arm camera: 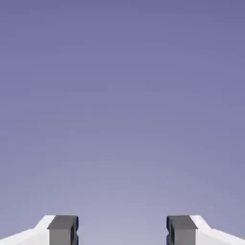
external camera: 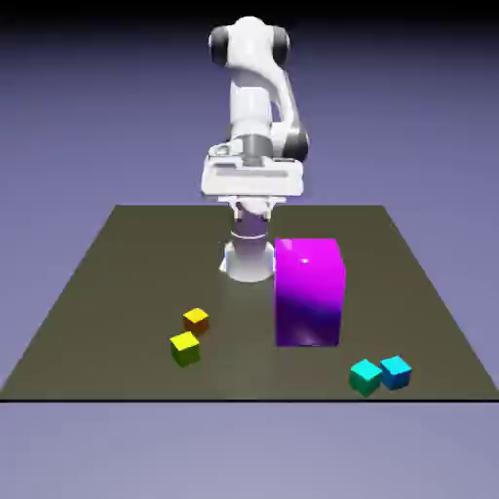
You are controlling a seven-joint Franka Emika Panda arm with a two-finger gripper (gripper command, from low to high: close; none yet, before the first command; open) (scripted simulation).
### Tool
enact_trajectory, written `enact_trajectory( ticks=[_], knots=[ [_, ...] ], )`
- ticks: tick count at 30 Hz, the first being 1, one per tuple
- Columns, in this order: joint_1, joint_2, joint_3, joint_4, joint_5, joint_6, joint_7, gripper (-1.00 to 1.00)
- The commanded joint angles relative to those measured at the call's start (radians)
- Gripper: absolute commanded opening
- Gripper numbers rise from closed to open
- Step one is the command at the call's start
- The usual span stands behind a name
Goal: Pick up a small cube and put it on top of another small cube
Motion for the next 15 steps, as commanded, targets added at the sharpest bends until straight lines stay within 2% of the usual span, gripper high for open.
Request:
enact_trajectory(
  ticks=[1,15],
  knots=[
    [-0.016,0.036,-0.002,0.017,0.011,-0.026,0.021,0.00],
    [-0.243,0.544,-0.030,0.259,0.158,-0.386,0.308,0.00]
  ],
)
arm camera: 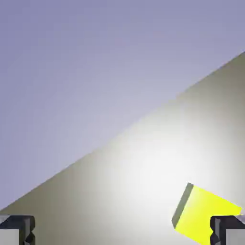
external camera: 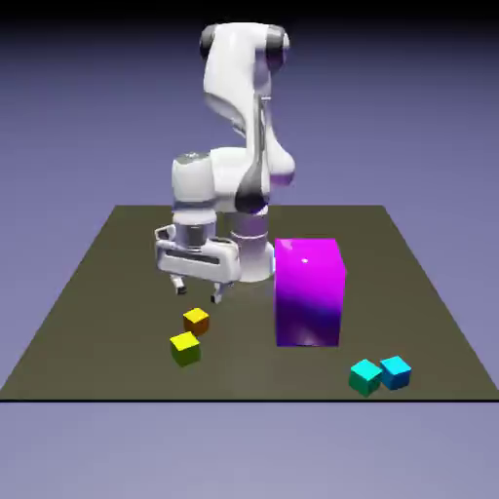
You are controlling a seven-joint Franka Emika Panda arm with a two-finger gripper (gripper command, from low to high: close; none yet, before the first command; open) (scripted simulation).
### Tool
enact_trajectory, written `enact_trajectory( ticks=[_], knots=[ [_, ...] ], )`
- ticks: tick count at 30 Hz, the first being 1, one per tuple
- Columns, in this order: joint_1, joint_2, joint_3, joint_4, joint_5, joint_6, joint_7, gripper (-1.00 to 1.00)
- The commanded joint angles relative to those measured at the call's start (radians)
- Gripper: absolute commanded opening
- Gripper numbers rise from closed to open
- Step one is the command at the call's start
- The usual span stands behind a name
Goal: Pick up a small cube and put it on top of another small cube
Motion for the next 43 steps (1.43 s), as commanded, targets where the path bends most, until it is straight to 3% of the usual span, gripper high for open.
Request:
enact_trajectory(
  ticks=[1,8,13,14,20,34,40,41,43],
  knots=[
    [-0.016,0.036,-0.002,0.017,0.011,-0.026,0.021,0.00],
    [-0.102,0.230,-0.013,0.110,0.067,-0.163,0.130,0.00],
    [-0.117,0.400,0.030,0.110,0.126,0.005,0.085,0.00],
    [-0.117,0.400,0.030,0.110,0.126,0.005,0.085,-1.00],
    [-0.092,0.235,-0.003,0.121,0.055,-0.171,0.119,-1.00],
    [0.352,0.475,0.444,0.629,-0.476,-0.518,-0.411,-1.00],
    [0.376,0.579,0.408,0.593,-0.544,-0.387,-0.380,-1.00],
    [0.376,0.579,0.408,0.593,-0.544,-0.387,-0.380,1.00],
    [0.371,0.547,0.421,0.607,-0.525,-0.430,-0.392,1.00]
  ],
)
